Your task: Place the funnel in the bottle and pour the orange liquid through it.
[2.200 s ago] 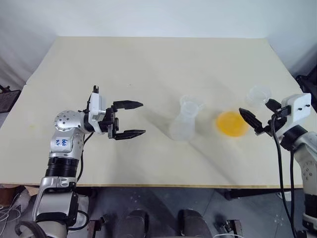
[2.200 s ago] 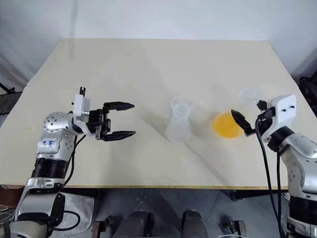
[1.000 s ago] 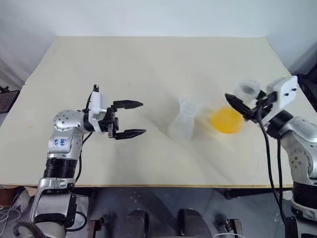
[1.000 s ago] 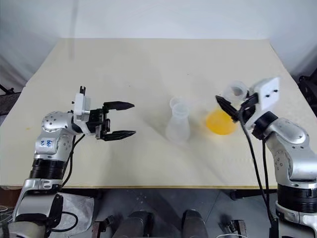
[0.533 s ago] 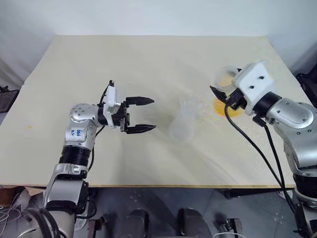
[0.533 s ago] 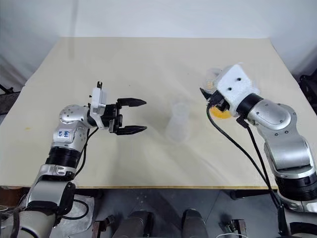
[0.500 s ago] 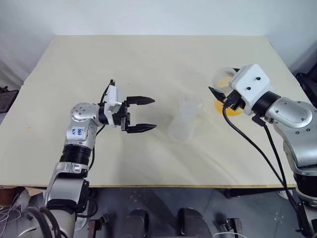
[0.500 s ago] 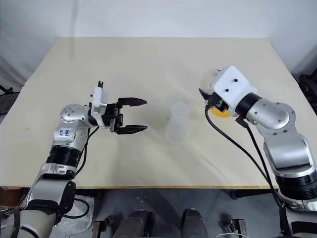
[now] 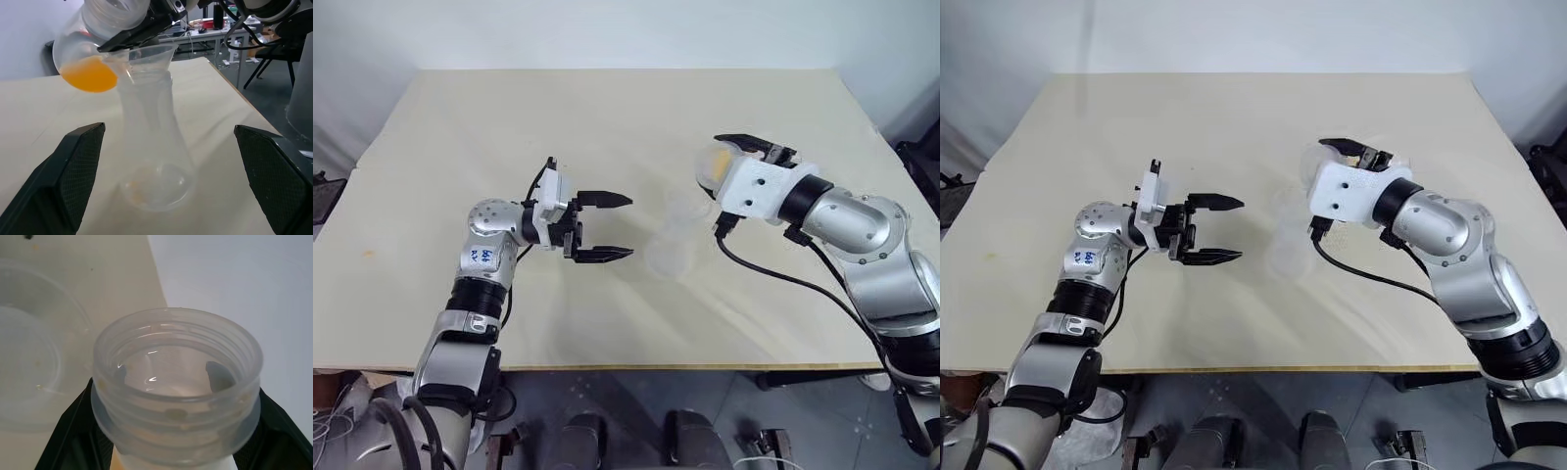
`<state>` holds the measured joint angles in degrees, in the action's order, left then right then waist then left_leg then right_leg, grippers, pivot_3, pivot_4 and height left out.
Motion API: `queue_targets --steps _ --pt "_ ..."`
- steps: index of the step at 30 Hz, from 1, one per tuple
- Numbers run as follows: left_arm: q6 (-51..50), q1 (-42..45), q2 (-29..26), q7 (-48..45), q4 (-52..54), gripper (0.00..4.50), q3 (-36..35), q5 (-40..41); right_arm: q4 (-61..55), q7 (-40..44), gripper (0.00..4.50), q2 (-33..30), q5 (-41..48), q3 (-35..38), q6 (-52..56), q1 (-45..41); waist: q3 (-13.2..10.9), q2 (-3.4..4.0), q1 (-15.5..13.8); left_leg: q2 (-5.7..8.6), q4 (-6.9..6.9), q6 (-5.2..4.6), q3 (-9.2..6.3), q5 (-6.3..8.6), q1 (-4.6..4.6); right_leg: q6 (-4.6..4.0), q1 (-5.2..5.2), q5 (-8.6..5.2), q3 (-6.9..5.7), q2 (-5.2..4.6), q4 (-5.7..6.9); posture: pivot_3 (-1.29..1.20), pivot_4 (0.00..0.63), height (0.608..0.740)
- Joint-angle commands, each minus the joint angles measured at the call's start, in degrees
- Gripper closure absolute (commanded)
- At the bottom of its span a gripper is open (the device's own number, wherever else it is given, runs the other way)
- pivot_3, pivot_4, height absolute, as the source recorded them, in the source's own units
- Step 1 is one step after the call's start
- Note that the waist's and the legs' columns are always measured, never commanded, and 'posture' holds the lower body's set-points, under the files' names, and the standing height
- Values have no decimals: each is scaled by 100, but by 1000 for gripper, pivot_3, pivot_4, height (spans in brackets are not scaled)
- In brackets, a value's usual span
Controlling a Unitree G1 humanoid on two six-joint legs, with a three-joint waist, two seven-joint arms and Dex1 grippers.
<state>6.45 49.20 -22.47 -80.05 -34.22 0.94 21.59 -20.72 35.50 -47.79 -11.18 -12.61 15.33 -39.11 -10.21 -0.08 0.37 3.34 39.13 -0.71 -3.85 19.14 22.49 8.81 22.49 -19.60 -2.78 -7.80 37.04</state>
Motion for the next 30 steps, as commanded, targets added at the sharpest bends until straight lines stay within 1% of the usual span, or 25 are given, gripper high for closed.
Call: queue_targets --steps 1,6,13,30 --pt "113 137 -20 -1 56 0 -85 -17 6 45 2021 -59 -377 63 -394 -274 0 0 -2 0 0 0 0 0 0 0 0 0 0 0 0 0 150 740" --pt "149 137 -31 17 33 0 -100 -42 263 -43 2021 88 -684 82 -685 -440 0 0 4 0 -1 0 -1 0 1 0 1 0 0 0 0 0 150 740" --pt "183 162 -41 39 -18 0 -118 -70 472 33 2021 113 -982 96 -1117 -564 0 0 7 -1 -1 0 -1 0 1 0 2 0 0 0 0 0 150 740" --pt "214 167 -55 26 -49 0 -142 -112 685 177 2021 60 -1490 120 -1816 -519 0 0 15 -1 -1 0 0 0 0 0 2 0 -1 1 1 0 150 740"
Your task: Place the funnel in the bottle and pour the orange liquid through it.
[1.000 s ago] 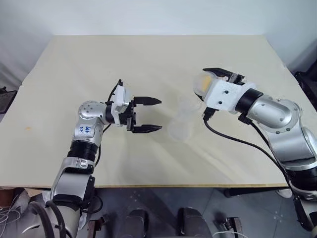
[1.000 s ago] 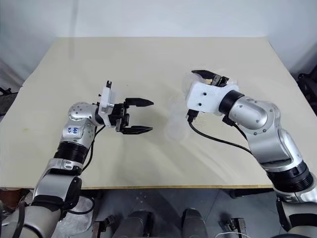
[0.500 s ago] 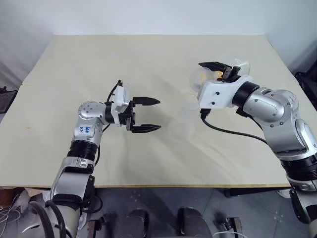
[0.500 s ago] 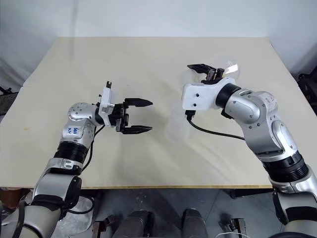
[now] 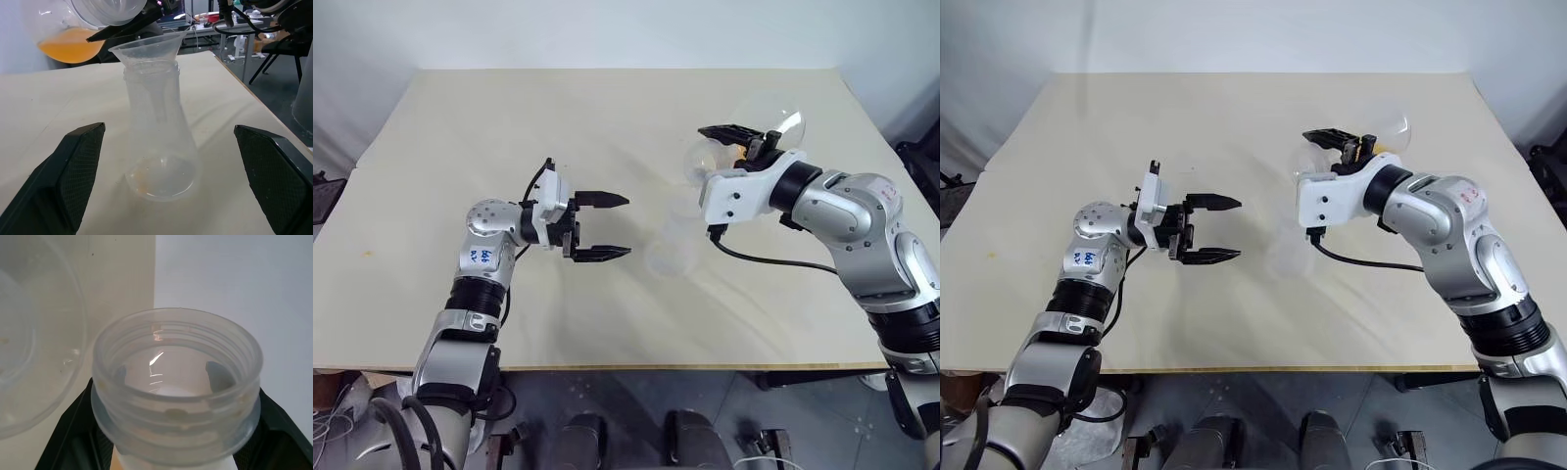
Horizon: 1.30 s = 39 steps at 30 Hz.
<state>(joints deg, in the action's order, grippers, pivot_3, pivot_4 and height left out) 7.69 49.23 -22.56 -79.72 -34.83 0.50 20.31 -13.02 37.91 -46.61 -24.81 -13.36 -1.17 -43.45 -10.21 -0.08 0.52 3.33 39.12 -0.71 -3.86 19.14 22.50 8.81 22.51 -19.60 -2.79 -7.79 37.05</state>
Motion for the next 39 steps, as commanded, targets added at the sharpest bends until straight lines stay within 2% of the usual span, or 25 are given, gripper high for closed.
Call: queue_targets --steps 1,24,39 --pt "93 168 -47 -10 3 0 -99 13 -61 -65 2021 -67 -152 199 -208 -82 0 0 1 0 0 0 0 0 0 0 0 0 0 0 0 0 150 740" --pt "181 274 -37 -73 -166 0 -90 -7 320 -231 2021 -197 -928 259 -1155 -326 0 0 111 1 -1 0 -1 0 0 0 2 0 -1 0 5 0 150 740" --pt "170 265 -38 -52 -168 0 -100 -6 494 -332 2021 -56 -1040 208 -1419 -546 0 0 113 0 -1 1 -2 0 0 0 3 0 -1 0 7 0 150 740"
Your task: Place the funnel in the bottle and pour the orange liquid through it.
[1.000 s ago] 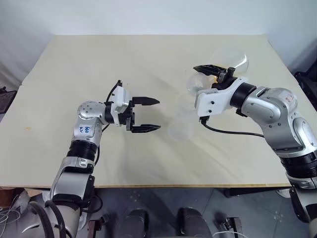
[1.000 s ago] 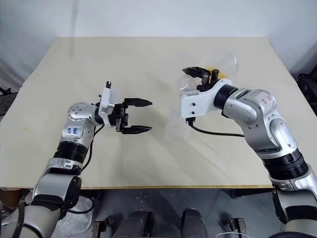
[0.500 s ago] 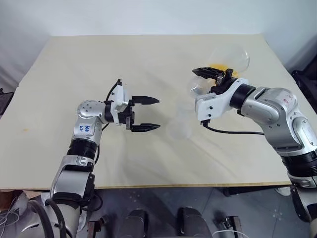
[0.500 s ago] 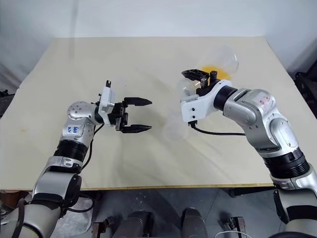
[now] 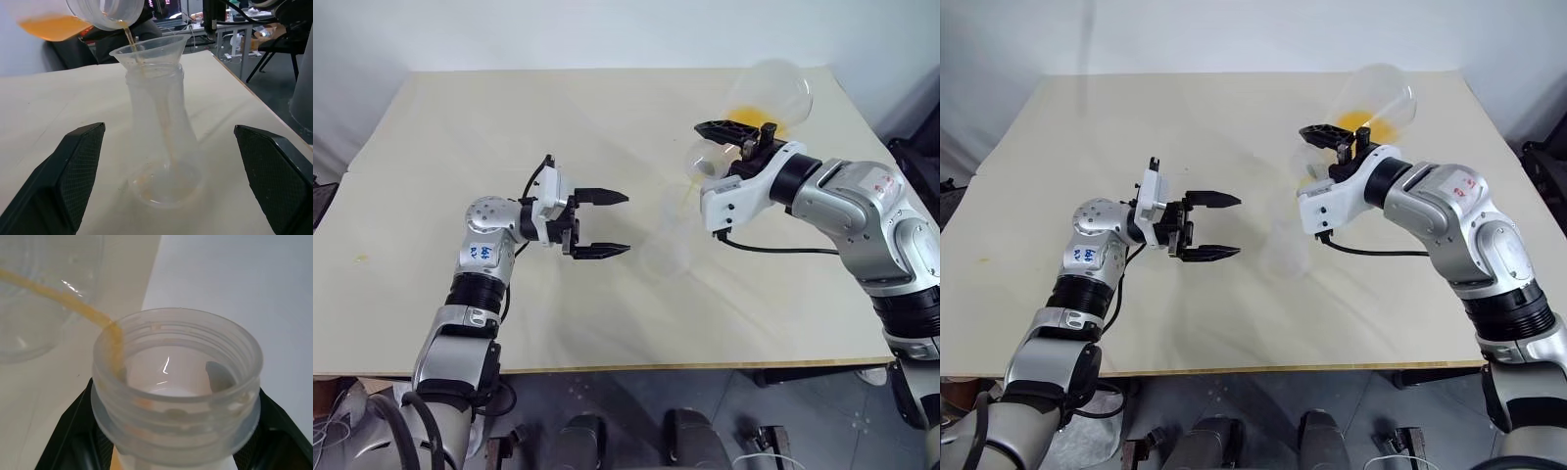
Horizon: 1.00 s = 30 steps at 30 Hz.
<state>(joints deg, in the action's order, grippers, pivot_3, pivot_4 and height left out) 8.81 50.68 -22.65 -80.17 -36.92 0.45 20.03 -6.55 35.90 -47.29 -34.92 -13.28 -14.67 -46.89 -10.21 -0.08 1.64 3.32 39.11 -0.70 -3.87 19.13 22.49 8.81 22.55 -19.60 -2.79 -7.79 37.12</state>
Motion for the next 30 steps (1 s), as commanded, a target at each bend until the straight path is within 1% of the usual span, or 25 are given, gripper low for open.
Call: queue_targets --steps 1,12,30 --pt "57 118 -30 -8 42 0 -96 23 -158 -136 2021 19 -33 197 -97 -207 0 0 1 0 0 0 0 0 0 0 0 0 0 0 0 0 150 740" --pt "-116 17 -155 29 201 0 -202 90 -151 -152 2021 18 -136 208 -317 -170 0 0 5 0 0 0 0 0 0 0 1 0 0 0 1 0 150 740" --pt "-1133 -101 -497 11 1160 0 -507 583 69 -203 2021 -2 -223 198 -700 -194 0 0 13 -1 2 0 -4 0 -1 0 5 0 1 0 19 0 150 740"
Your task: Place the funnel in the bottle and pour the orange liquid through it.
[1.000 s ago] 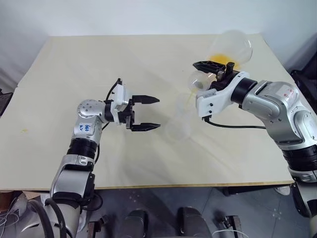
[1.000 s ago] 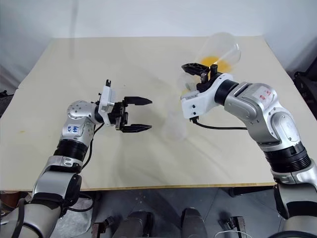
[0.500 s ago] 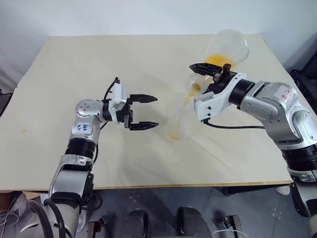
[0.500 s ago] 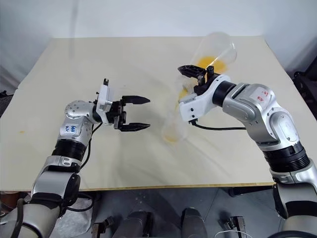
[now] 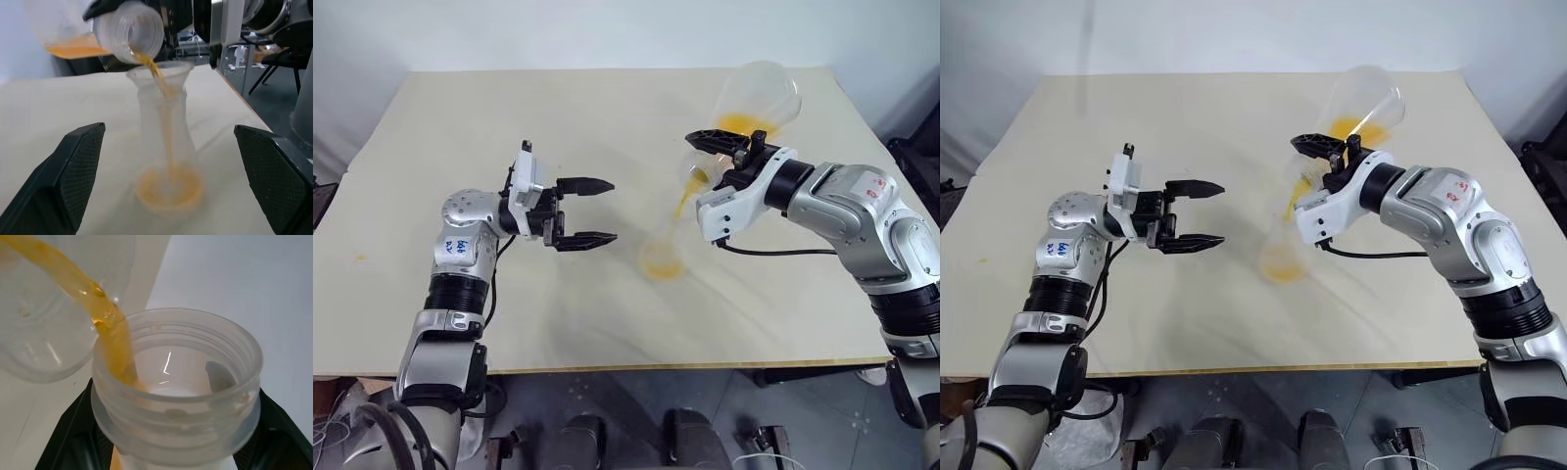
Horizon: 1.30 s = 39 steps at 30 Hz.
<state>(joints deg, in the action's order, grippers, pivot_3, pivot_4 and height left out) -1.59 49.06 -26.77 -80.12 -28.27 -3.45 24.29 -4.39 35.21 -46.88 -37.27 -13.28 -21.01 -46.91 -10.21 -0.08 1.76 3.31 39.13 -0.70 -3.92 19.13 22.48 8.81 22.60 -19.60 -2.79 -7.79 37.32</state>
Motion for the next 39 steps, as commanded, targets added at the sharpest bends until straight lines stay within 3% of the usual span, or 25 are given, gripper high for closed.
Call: queue_targets --steps 1,24,39 --pt "-141 77 -91 13 340 0 -124 182 -141 -131 2021 -41 13 200 -80 -193 0 0 1 0 0 0 0 0 0 0 1 0 0 0 2 0 150 740" --pt "-445 188 -108 -63 484 0 -137 309 84 -301 2021 -44 -217 152 -320 -351 0 0 -4 1 1 0 -2 0 -2 0 1 0 1 -2 7 0 150 740" --pt "-1565 10 -203 95 1141 0 -156 715 133 -297 2021 10 -212 153 -423 -371 0 0 -1 0 1 1 -2 0 -2 0 1 0 2 -1 8 0 150 740"
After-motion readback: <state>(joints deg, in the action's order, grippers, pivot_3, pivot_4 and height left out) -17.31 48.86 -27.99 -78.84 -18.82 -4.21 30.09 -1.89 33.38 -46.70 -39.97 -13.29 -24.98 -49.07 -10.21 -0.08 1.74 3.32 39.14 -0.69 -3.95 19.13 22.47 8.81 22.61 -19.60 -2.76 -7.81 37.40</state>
